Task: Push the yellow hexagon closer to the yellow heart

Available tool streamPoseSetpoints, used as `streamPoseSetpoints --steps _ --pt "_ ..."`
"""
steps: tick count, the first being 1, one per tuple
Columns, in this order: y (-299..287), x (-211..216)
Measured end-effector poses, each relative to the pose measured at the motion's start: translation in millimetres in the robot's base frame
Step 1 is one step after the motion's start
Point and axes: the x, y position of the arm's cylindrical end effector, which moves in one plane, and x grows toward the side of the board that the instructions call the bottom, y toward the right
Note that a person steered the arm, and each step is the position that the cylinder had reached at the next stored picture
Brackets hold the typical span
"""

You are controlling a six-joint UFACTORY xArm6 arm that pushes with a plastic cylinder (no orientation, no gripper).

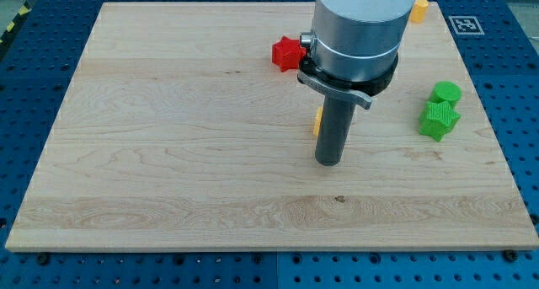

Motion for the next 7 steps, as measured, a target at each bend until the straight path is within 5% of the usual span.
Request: streamPoseSetpoints --steps 7 --pt "-1.7 -80.0"
